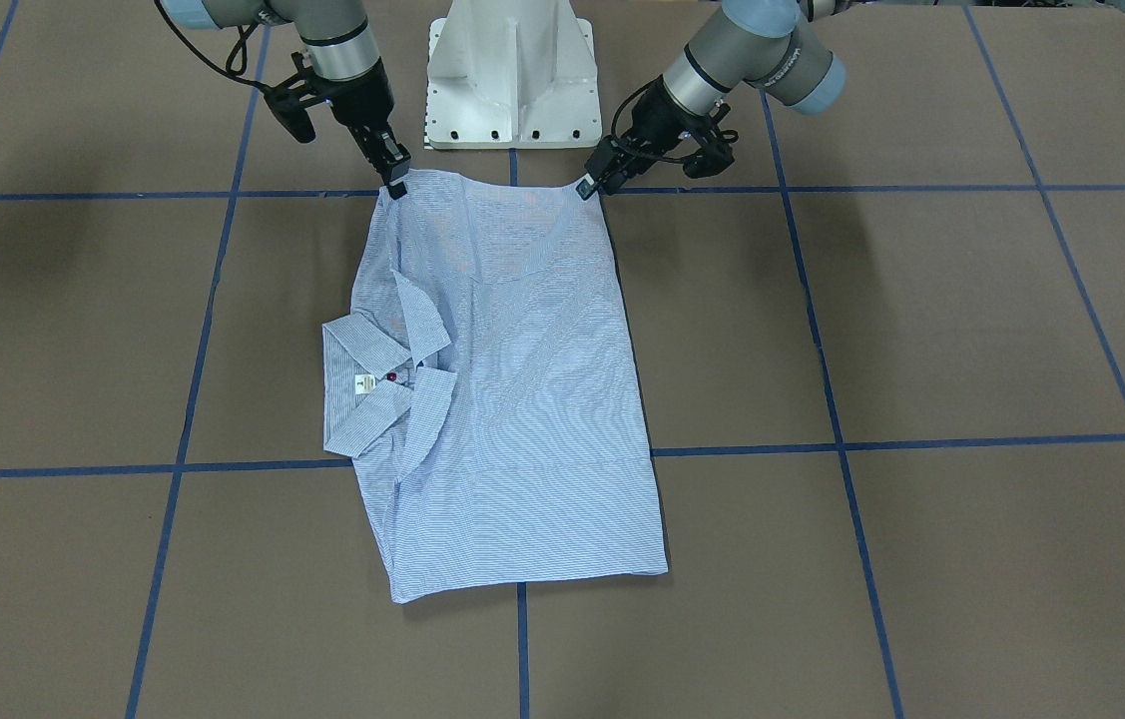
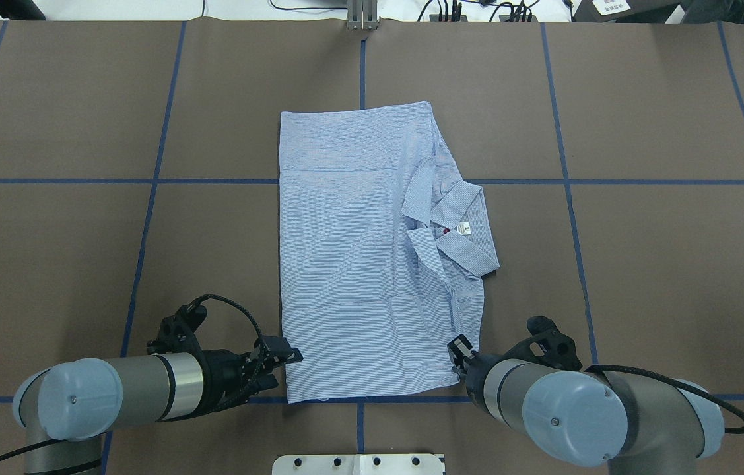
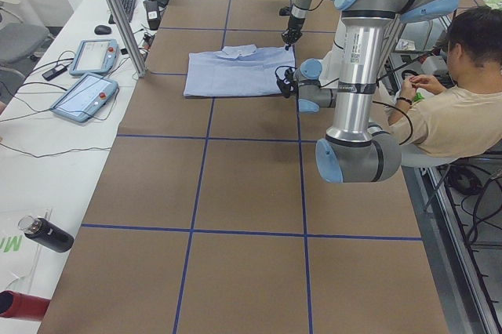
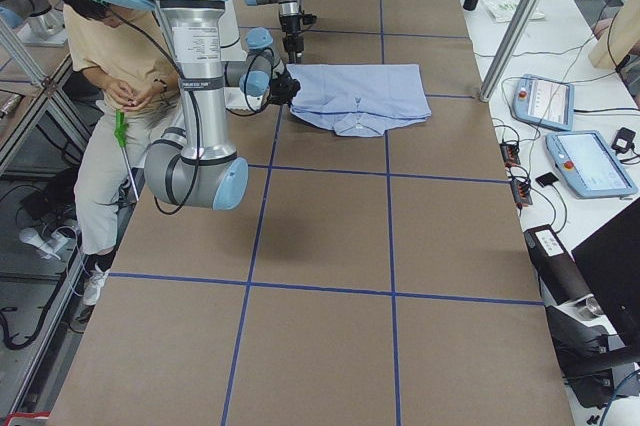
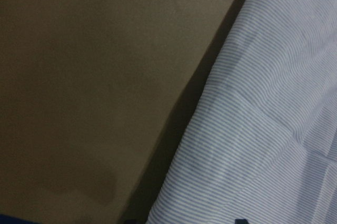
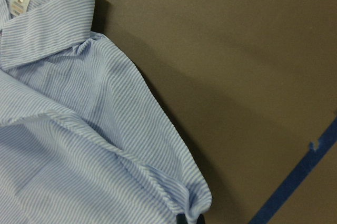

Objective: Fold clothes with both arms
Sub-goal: 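Move the left gripper down to the shirt's near corner beside the right gripper, then hold both grippers at the near edge of the folded shirt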

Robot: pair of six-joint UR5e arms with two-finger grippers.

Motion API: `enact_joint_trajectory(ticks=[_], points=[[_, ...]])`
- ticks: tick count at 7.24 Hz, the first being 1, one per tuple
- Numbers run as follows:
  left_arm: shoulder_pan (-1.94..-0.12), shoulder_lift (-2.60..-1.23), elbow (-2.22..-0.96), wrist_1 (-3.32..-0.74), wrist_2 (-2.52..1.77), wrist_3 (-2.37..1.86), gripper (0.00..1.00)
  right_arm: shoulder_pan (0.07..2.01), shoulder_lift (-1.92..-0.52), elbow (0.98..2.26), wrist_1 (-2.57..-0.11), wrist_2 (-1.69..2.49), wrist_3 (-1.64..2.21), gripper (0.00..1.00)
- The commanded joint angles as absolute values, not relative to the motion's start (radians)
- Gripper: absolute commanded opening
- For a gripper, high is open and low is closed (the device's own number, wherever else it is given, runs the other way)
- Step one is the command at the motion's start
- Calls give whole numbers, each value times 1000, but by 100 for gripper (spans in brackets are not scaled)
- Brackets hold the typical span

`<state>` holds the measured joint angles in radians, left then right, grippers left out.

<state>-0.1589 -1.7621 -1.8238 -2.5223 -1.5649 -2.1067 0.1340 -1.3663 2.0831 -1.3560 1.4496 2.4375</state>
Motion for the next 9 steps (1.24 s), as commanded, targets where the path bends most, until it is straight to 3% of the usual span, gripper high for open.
enact_joint_trajectory(ticks=[1,4,7,9], points=[[-144,-1763,-1821,-2522,-1565,-2108,64,133,-1365,2083,-1356,1450,2437,0],[-130,-1758,-1819,-2522,-1563,-2108,44,133,-1365,2083,-1356,1450,2437,0],[-130,-1756,-1821,-2522,-1557,-2108,3,133,-1365,2085,-1356,1450,2437,0],[-129,-1758,-1831,-2522,-1559,-2108,0,133,-1365,2085,-1356,1450,2437,0]])
